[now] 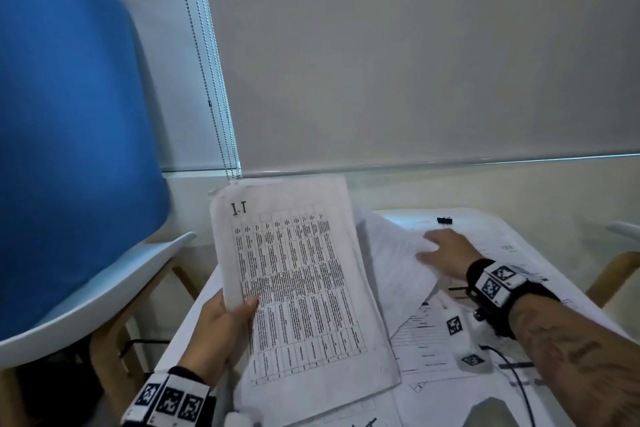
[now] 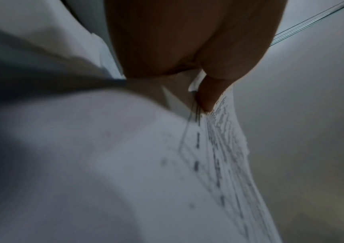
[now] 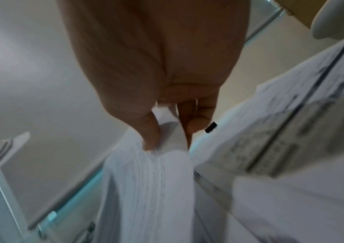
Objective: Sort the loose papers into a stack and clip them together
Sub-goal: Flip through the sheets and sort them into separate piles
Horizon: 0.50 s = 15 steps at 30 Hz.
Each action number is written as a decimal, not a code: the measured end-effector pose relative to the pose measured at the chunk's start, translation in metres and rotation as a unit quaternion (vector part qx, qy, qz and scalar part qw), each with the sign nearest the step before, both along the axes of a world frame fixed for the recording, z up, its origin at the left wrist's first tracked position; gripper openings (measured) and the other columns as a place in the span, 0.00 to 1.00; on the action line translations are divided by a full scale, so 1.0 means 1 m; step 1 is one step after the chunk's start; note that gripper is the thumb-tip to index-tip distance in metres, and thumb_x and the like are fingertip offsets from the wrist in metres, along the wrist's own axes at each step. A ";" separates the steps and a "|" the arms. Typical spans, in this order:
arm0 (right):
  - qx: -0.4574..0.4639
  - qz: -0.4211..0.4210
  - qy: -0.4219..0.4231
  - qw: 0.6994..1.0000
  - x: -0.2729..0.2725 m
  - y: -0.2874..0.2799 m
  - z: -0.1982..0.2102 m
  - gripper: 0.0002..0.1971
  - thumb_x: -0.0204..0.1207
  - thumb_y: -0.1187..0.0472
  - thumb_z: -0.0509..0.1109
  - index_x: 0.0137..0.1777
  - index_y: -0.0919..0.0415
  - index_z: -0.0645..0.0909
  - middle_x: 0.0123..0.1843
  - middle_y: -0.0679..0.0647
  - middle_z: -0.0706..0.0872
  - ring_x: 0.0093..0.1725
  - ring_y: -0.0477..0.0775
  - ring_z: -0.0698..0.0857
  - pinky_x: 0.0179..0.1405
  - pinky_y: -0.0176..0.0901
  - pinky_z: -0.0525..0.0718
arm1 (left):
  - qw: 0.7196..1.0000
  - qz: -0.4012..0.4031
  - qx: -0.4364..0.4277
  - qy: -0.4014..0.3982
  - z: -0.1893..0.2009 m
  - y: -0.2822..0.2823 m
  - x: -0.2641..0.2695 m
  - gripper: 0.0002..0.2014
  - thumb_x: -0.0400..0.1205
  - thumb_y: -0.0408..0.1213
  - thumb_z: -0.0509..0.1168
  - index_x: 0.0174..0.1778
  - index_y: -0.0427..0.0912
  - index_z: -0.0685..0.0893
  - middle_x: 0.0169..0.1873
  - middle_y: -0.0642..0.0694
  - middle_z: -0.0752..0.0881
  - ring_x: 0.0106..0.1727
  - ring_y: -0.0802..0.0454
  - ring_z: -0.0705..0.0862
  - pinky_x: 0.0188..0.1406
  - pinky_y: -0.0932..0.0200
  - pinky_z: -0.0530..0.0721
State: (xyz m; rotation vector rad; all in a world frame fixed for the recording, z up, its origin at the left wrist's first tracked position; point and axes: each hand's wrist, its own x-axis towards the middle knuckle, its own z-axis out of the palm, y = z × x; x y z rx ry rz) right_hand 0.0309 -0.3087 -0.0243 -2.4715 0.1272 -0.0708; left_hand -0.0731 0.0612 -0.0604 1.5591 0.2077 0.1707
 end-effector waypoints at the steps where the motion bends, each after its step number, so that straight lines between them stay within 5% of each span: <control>1: 0.026 0.005 -0.050 0.998 -0.002 -0.004 0.011 0.28 0.80 0.58 0.73 0.78 0.66 0.74 0.80 0.60 0.75 0.76 0.60 0.76 0.72 0.50 0.75 | 1.000 -0.013 -0.005 -0.005 0.006 -0.001 -0.001 0.10 0.86 0.25 0.61 0.60 0.34 0.84 0.50 0.36 0.93 0.49 0.41 0.92 0.49 0.47 0.89; 3: 0.106 0.027 -0.115 0.987 -0.003 -0.012 0.038 0.24 0.79 0.61 0.74 0.73 0.70 0.79 0.74 0.59 0.81 0.61 0.59 0.84 0.49 0.47 0.87 | 0.999 -0.036 -0.011 -0.018 0.021 -0.006 -0.004 0.09 0.86 0.24 0.60 0.56 0.33 0.84 0.43 0.41 0.94 0.45 0.45 0.93 0.44 0.51 0.90; 5: 0.137 0.079 -0.131 0.979 -0.006 -0.017 0.070 0.17 0.79 0.63 0.74 0.64 0.72 0.85 0.62 0.62 0.87 0.48 0.56 0.85 0.34 0.42 0.86 | 0.998 -0.043 -0.006 -0.037 0.036 -0.012 -0.003 0.08 0.84 0.22 0.61 0.54 0.30 0.85 0.42 0.39 0.93 0.50 0.38 0.90 0.50 0.47 0.88; 8: 0.116 0.152 -0.140 0.972 -0.020 -0.014 0.116 0.02 0.78 0.66 0.74 0.46 0.61 0.89 0.44 0.59 0.90 0.41 0.55 0.83 0.39 0.50 0.82 | 0.997 -0.058 -0.004 -0.059 0.054 -0.024 -0.002 0.08 0.83 0.23 0.63 0.51 0.33 0.87 0.43 0.38 0.93 0.50 0.38 0.89 0.54 0.44 0.84; 10: 0.096 0.194 -0.133 0.967 -0.029 -0.006 0.139 0.07 0.78 0.71 0.71 0.44 0.60 0.88 0.43 0.57 0.89 0.42 0.57 0.84 0.42 0.52 0.83 | 0.994 -0.085 -0.020 -0.062 0.064 -0.034 -0.002 0.09 0.83 0.23 0.63 0.50 0.37 0.86 0.36 0.45 0.94 0.44 0.42 0.88 0.48 0.45 0.83; 12: 0.091 0.234 -0.112 0.962 -0.032 0.004 0.149 0.12 0.77 0.78 0.66 0.47 0.64 0.88 0.48 0.67 0.90 0.47 0.63 0.88 0.47 0.58 0.85 | 0.991 -0.109 -0.038 -0.062 0.071 -0.044 -0.004 0.10 0.82 0.23 0.62 0.51 0.39 0.86 0.34 0.48 0.94 0.44 0.43 0.88 0.49 0.44 0.83; 15: 0.151 0.278 -0.084 0.945 -0.037 0.016 0.146 0.20 0.76 0.76 0.67 0.66 0.65 0.83 0.63 0.70 0.87 0.66 0.70 0.86 0.60 0.65 0.84 | 0.991 -0.106 -0.039 -0.066 0.070 -0.052 -0.006 0.11 0.82 0.23 0.63 0.55 0.40 0.86 0.42 0.44 0.94 0.52 0.36 0.88 0.64 0.32 0.80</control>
